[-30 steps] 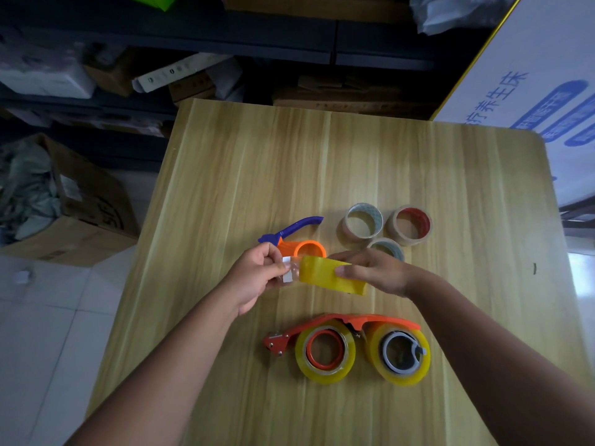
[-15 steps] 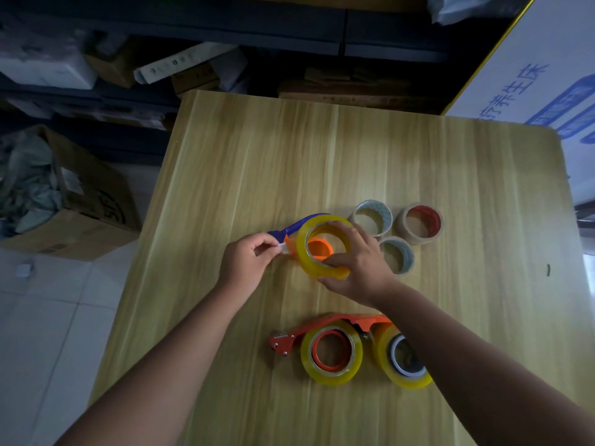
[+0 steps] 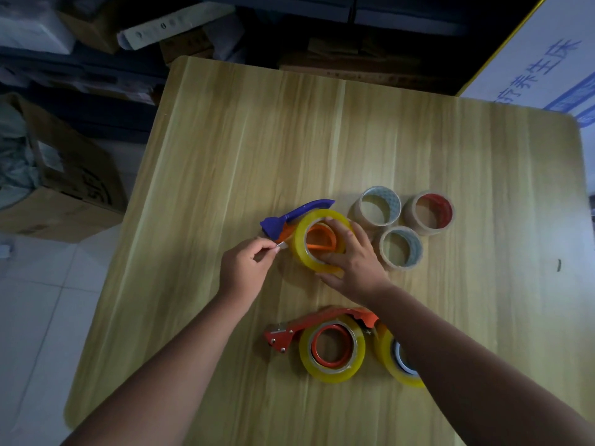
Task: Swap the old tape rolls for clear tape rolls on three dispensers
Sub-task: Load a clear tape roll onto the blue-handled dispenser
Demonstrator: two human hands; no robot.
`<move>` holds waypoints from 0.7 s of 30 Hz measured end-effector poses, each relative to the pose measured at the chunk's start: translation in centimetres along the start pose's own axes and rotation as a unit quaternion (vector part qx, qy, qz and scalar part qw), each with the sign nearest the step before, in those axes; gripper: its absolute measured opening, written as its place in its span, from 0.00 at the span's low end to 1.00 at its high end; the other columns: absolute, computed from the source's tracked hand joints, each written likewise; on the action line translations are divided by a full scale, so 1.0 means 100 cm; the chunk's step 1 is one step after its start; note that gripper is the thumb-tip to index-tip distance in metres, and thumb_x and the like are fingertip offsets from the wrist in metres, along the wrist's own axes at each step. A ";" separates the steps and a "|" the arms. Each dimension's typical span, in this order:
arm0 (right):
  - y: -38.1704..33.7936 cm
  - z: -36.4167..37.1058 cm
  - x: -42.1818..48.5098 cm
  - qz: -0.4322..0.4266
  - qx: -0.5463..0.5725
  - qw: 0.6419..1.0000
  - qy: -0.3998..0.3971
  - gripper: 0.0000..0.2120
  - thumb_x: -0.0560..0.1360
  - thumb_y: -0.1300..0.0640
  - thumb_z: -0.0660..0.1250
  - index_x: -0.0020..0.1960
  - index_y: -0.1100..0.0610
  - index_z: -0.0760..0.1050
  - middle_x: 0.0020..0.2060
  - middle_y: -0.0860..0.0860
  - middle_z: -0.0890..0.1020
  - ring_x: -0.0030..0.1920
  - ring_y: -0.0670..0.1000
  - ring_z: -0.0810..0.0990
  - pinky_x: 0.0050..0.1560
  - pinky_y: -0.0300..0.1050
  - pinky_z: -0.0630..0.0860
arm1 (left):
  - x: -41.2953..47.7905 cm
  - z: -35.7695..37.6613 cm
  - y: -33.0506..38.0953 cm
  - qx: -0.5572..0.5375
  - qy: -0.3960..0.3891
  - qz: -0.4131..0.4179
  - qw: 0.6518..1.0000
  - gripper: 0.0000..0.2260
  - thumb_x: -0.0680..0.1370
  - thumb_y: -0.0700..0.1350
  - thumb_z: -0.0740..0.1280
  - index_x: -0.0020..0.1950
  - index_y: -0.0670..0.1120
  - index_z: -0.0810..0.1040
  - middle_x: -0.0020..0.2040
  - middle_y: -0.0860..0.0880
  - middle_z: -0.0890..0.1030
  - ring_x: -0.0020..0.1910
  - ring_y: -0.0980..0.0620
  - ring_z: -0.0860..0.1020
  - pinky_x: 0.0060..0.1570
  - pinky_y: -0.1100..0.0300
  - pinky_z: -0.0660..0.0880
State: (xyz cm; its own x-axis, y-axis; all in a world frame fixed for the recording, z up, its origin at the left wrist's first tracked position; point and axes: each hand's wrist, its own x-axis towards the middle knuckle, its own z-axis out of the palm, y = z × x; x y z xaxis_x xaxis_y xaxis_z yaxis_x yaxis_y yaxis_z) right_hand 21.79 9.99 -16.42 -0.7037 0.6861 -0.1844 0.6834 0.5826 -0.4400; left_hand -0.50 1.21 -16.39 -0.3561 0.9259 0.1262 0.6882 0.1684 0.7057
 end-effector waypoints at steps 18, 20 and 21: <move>-0.015 -0.011 0.017 0.002 -0.085 0.991 -0.101 0.21 0.71 0.41 0.72 0.63 0.42 0.77 0.78 0.48 0.51 0.77 0.62 0.46 0.72 0.70 0.55 | -0.013 0.010 -0.025 0.007 -0.032 -0.024 0.999 0.05 0.73 0.44 0.74 0.45 0.44 0.83 0.40 0.50 0.84 0.39 0.53 0.81 0.38 0.54 0.79; -0.023 -0.008 0.018 0.009 -0.119 0.989 -0.091 0.27 0.71 0.36 0.69 0.67 0.43 0.71 0.77 0.50 0.53 0.77 0.63 0.46 0.73 0.71 0.49 | -0.012 0.012 -0.029 0.004 -0.037 -0.031 0.999 0.06 0.74 0.45 0.74 0.47 0.43 0.83 0.41 0.49 0.84 0.40 0.53 0.81 0.40 0.53 0.79; -0.029 -0.006 0.020 0.013 -0.126 0.989 -0.073 0.29 0.71 0.34 0.68 0.67 0.45 0.69 0.76 0.52 0.57 0.77 0.64 0.47 0.73 0.72 0.48 | -0.012 0.014 -0.032 0.005 -0.045 -0.034 0.998 0.06 0.74 0.45 0.73 0.47 0.43 0.83 0.42 0.49 0.84 0.40 0.52 0.81 0.40 0.52 0.79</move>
State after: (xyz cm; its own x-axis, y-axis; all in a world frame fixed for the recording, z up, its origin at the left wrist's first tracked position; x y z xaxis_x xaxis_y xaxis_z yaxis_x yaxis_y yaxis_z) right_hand 18.54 9.89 -14.91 -0.6931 0.6430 -0.3258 0.7156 0.6684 -0.2030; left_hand -1.37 0.04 -19.79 -0.3441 0.9388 0.0156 0.6714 0.2344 0.7030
